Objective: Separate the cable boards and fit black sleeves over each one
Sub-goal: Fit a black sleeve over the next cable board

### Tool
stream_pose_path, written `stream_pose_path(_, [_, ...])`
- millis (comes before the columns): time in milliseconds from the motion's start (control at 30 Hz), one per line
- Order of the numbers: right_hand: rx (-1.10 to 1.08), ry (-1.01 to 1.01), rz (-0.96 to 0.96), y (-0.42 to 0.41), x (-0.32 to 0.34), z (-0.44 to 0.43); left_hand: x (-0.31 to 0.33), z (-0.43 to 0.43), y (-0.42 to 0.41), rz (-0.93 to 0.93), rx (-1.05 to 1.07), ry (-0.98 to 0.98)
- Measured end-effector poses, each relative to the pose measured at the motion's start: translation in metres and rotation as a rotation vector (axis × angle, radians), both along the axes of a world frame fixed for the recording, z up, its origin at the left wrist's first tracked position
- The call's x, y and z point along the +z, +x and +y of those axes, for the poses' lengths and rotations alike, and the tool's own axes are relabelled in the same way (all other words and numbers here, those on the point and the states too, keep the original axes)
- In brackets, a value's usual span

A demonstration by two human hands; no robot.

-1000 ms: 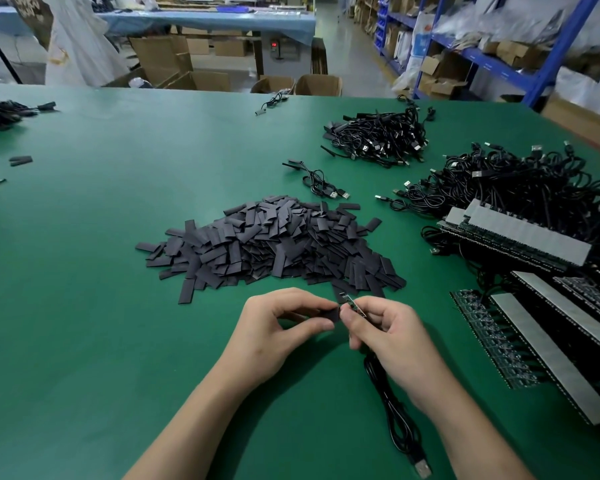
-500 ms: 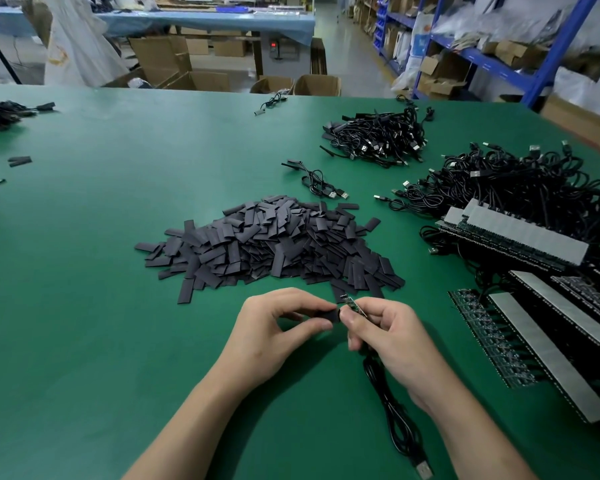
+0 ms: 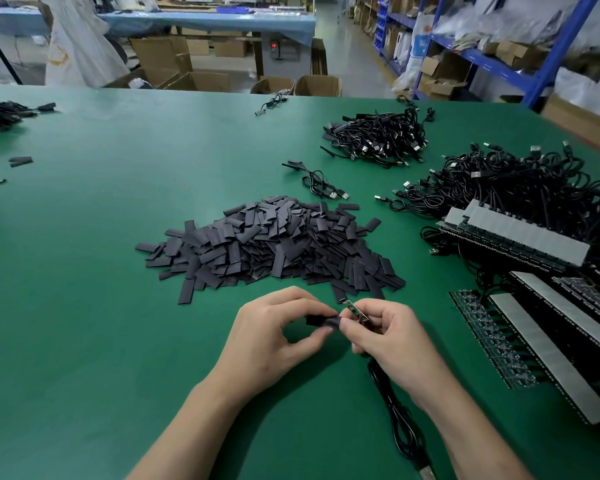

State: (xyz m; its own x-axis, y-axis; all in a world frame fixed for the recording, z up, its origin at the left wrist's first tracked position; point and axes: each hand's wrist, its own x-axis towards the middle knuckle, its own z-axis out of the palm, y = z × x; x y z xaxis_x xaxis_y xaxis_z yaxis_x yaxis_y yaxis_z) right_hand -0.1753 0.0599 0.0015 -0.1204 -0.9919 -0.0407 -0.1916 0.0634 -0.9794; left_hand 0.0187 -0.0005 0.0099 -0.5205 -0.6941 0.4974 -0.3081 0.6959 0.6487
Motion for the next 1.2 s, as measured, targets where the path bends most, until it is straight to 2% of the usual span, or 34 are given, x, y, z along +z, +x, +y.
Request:
stream_pose_path(233, [-0.009, 0.004, 0.026, 0.002, -0.003, 0.0, -0.001, -0.005, 0.003, -0.059, -0.02, -0.056])
stream_pose_path(600, [0.005, -0.006, 0.045, 0.0, -0.001, 0.001, -0.003, -0.006, 0.002, 0.034, -0.026, 0.065])
stream_pose_path(767, [0.017, -0.025, -0.051, -0.002, 0.004, 0.0, -0.005, -0.01, 0.003, 0.122, 0.064, 0.101])
stream_pose_path(933, [0.094, -0.019, 0.067, 0.003, 0.007, 0.003, -0.007, -0.013, 0.005, 0.165, 0.073, 0.137])
stream_pose_path(1200, [0.126, -0.007, 0.1, 0.005, 0.012, 0.004, -0.009, -0.013, 0.003, 0.144, 0.028, 0.145])
